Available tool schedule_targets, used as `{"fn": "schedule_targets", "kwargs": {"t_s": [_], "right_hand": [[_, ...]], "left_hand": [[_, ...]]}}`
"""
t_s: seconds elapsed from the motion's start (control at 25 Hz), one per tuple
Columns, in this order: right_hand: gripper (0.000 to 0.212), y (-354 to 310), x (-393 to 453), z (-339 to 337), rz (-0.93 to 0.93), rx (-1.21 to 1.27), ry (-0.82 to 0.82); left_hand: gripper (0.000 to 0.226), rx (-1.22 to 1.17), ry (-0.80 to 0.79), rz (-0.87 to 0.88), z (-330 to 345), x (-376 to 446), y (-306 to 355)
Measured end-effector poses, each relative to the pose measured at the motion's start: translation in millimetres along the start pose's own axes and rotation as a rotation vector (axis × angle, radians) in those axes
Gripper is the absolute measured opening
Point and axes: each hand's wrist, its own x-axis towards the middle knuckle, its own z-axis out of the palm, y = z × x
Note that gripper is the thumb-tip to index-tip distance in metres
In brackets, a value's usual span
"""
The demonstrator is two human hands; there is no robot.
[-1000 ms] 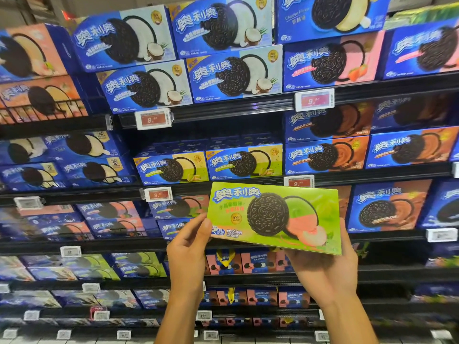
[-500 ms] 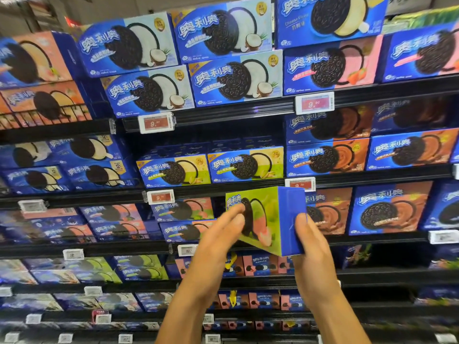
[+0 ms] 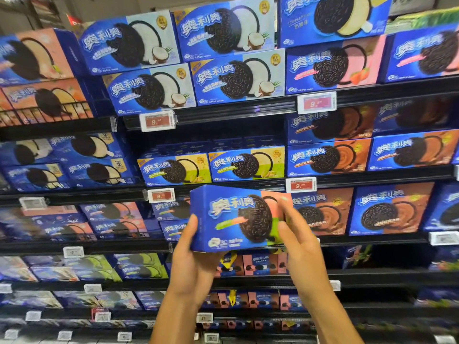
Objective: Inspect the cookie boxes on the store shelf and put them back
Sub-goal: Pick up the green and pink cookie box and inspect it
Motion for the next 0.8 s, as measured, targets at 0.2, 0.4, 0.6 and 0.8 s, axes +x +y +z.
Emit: {"fn": "schedule_targets", "kwargs": {"t_s": [0.2, 0.4, 0.6, 0.8], "right_hand": [[0.059, 7.0, 8.9, -26.5, 0.064, -0.034, 0.169], [0.056, 15.0, 8.4, -28.0, 0.070, 0.097, 0.008], [0.050, 40.0, 7.2, -45.7, 0.093, 0.082, 0.042], [0.044, 86.2, 9.5, -49.1, 0.192, 0.045, 0.148]], "left_hand": [[0.052, -0.205, -0.052, -0.042, -28.1, 10.5, 7.1], [0.068, -0.275, -0.086, -0.077, -48.6, 22.0, -4.2], [0.052, -0.109, 0.058, -0.104, -83.0, 33.6, -21.7], [0.029, 0.327, 0.316, -0.065, -90.6, 50.6, -50.6]]}}
